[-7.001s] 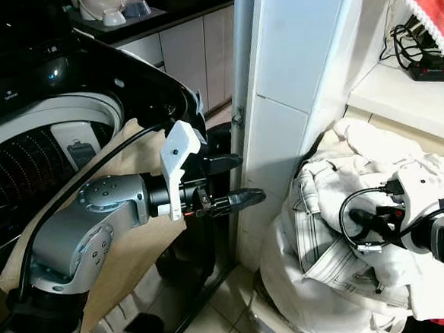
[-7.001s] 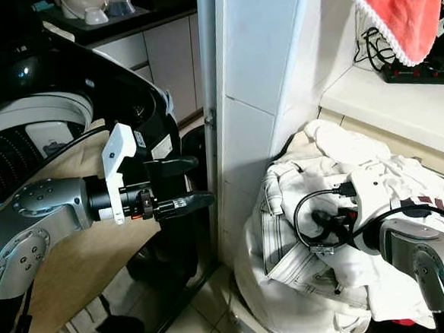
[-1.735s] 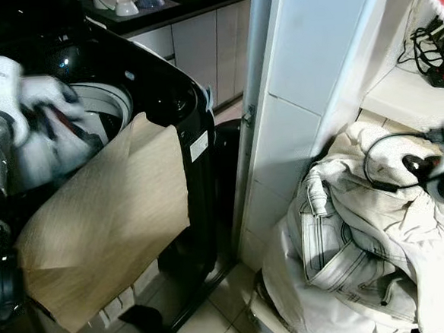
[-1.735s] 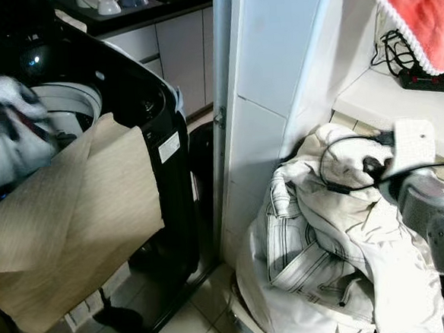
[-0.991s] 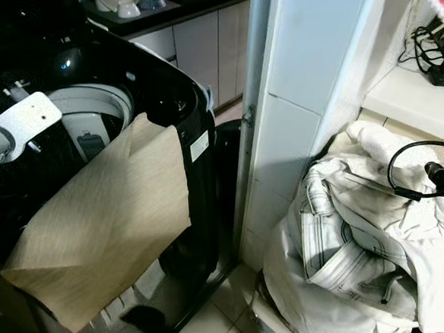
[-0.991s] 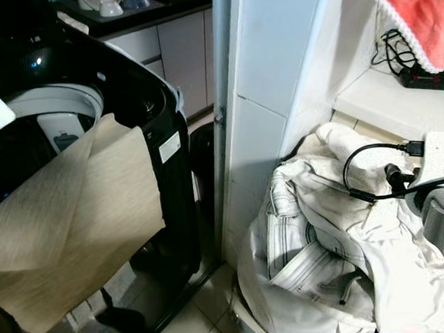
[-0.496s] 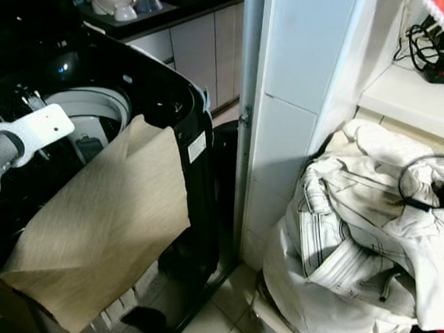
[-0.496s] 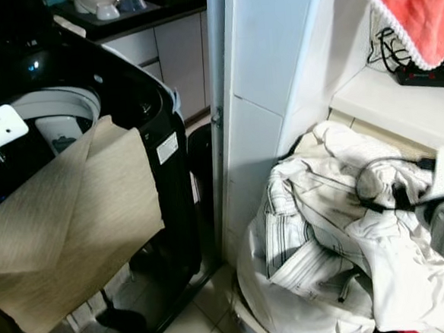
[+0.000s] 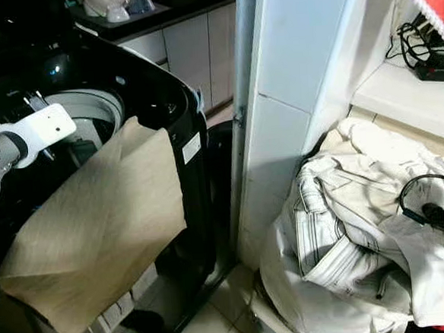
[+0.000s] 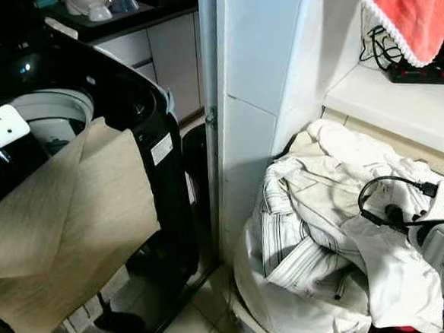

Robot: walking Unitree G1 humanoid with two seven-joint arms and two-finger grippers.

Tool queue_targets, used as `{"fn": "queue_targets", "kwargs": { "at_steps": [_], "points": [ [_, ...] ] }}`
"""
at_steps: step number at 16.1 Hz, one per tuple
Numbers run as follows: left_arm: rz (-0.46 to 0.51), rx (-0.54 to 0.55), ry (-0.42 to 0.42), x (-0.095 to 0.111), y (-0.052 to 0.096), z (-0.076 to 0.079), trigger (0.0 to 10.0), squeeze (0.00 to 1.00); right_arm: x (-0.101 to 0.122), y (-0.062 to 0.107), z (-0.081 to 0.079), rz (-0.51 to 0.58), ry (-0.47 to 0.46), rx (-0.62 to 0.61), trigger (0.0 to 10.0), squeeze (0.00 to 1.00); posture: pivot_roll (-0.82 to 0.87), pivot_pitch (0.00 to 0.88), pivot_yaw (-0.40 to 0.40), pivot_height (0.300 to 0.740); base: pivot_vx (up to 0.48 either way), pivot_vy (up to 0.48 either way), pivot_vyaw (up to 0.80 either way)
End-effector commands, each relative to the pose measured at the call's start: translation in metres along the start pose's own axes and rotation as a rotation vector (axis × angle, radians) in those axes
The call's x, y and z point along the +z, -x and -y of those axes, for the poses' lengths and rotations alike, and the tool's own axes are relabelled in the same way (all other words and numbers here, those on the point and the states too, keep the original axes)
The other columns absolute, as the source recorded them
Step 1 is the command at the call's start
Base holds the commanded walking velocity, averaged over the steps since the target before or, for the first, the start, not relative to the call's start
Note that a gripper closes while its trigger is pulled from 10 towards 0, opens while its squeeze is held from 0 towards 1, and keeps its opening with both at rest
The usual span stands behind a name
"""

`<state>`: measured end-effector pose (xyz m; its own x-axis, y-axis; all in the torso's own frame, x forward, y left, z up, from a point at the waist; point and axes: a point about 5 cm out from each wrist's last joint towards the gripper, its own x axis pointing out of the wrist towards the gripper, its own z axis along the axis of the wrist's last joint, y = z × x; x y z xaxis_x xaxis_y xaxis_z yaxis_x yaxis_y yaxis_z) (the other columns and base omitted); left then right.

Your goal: Clothes washing

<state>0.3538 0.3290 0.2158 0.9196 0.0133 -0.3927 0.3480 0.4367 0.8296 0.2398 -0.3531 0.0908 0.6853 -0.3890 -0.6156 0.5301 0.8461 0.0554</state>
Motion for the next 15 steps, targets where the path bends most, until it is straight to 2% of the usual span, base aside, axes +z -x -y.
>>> {"fn": "queue_targets", "kwargs": {
  "at_steps": [1, 2, 3, 4, 5, 7, 8, 9, 10, 11, 12, 13, 15],
  "points": [
    [0.062, 0.028, 0.159, 0.003, 0.003, -0.008, 10.0, 0.00, 0.001, -0.001, 0.001, 0.007, -0.030, 0.008, 0.0, 0.00, -0.08, 0.000, 0.012, 0.740, 0.000, 0.000, 0.00],
    [0.143, 0.039, 0.322, 0.010, 0.003, -0.013, 10.0, 0.00, 0.002, -0.001, 0.001, 0.011, -0.031, 0.012, 0.0, 0.00, -0.08, 0.000, 0.012, 0.740, 0.000, 0.000, 0.00],
    [0.193, 0.050, 0.398, 0.017, 0.003, -0.017, 10.0, 0.00, 0.002, -0.002, 0.000, 0.014, -0.032, 0.014, 0.0, 0.00, -0.08, 0.000, 0.012, 0.740, 0.000, 0.000, 0.00],
    [0.410, 0.032, 0.544, 0.045, 0.006, -0.026, 10.0, 0.00, 0.003, -0.002, 0.000, 0.022, -0.035, 0.020, 0.0, 0.00, -0.07, 0.000, 0.013, 0.740, 0.000, 0.000, 0.00],
    [0.600, -0.011, 0.591, 0.068, 0.012, -0.027, 10.0, 0.00, 0.004, -0.002, -0.001, 0.027, -0.038, 0.024, 0.0, 0.00, -0.07, 0.000, 0.013, 0.740, 0.000, 0.000, 0.00],
    [0.788, -0.083, 0.645, 0.092, 0.020, -0.020, 10.0, 0.00, 0.004, -0.001, -0.002, 0.034, -0.040, 0.027, 0.0, 0.00, -0.07, 0.000, 0.016, 0.740, 0.000, 0.000, 0.00],
    [0.844, -0.114, 0.667, 0.101, 0.023, -0.016, 10.0, 0.00, 0.004, -0.001, -0.003, 0.037, -0.041, 0.028, 0.0, 0.00, -0.07, 0.000, 0.015, 0.740, 0.000, 0.000, 0.00],
    [0.942, -0.203, 0.703, 0.120, 0.030, 0.000, 10.0, 0.00, 0.006, 0.002, -0.006, 0.053, -0.041, 0.037, 0.0, 0.00, -0.07, 0.000, 0.017, 0.740, 0.000, 0.000, 0.00],
    [0.973, -0.247, 0.713, 0.128, 0.032, 0.010, 10.0, 0.00, 0.009, 0.004, -0.008, 0.068, -0.037, 0.044, 0.0, 0.00, -0.07, 0.000, 0.017, 0.740, 0.000, 0.000, 0.00],
    [0.995, -0.313, 0.748, 0.144, 0.032, 0.038, 10.0, 0.00, 0.021, 0.013, -0.014, 0.120, -0.030, 0.069, 0.0, 0.00, -0.07, 0.000, 0.017, 0.740, 0.000, 0.000, 0.00],
    [0.982, -0.331, 0.767, 0.149, 0.030, 0.051, 10.0, 0.00, 0.028, 0.018, -0.017, 0.146, -0.029, 0.085, 0.0, 0.00, -0.07, 0.000, 0.017, 0.740, 0.000, 0.000, 0.00],
    [0.940, -0.336, 0.793, 0.154, 0.026, 0.066, 10.0, 0.00, 0.036, 0.024, -0.020, 0.172, -0.024, 0.102, 0.0, 0.00, -0.07, 0.000, 0.017, 0.740, 0.000, 0.000, 0.00],
    [0.838, -0.349, 0.744, 0.156, 0.023, 0.090, 10.0, 0.00, 0.052, 0.037, -0.026, 0.226, -0.014, 0.132, 0.0, 0.00, -0.08, 0.000, 0.020, 0.740, 0.000, 0.000, 0.00]
  ]
}}
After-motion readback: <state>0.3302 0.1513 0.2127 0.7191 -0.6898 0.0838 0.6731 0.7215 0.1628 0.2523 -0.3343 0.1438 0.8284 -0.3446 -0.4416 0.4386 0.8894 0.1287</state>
